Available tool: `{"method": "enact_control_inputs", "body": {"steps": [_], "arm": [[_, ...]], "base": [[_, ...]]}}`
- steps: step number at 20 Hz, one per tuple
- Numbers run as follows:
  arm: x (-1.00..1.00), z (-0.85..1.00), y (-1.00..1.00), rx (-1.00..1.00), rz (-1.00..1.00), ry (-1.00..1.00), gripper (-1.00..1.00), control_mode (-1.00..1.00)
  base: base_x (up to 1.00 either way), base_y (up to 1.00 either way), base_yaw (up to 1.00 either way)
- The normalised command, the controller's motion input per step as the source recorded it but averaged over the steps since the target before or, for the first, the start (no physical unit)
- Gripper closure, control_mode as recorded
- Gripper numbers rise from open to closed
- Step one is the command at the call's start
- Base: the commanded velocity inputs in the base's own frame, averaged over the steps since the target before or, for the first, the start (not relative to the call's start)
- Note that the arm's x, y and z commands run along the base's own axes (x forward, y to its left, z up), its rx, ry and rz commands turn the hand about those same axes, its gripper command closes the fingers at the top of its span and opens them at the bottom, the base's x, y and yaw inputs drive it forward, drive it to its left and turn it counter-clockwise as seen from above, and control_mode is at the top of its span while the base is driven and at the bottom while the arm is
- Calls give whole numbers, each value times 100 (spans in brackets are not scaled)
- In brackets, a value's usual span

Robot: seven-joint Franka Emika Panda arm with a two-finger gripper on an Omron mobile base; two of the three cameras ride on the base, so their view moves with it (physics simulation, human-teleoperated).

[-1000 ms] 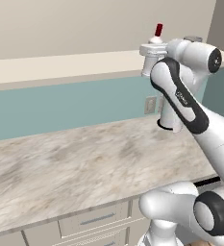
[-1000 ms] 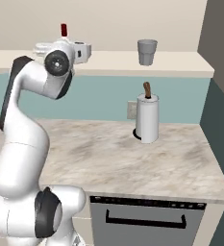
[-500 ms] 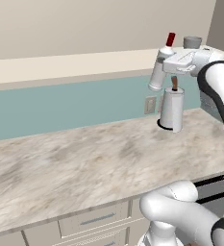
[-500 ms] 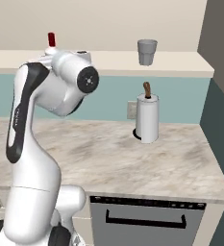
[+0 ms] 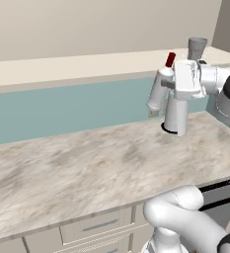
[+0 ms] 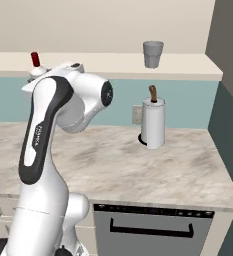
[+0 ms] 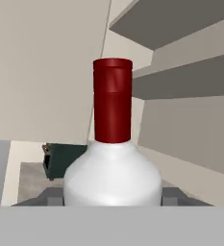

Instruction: There is a bowl on the dining counter. Grab a lemon wedge from the fridge and place it in the bowl. Then get the liquor bottle and glass cup from the cabinet and place them next to the bowl.

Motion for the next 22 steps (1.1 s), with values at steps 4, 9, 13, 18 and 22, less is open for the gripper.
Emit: {"method": "enact_control_inputs", "body": {"steps": [4, 9, 13, 18, 22], "arm": [[-15, -18, 23, 0, 9, 0, 100, 100], [0, 0, 0, 0, 0, 0, 100, 100], [0, 0, 0, 0, 0, 0, 100, 100], [0, 0, 0, 0, 0, 0, 100, 100], [0, 0, 0, 0, 0, 0, 100, 100]], "base": [[-38, 8, 6], [-99, 1, 13], [-100, 0, 19], [-91, -12, 29], [-70, -38, 37]]}}
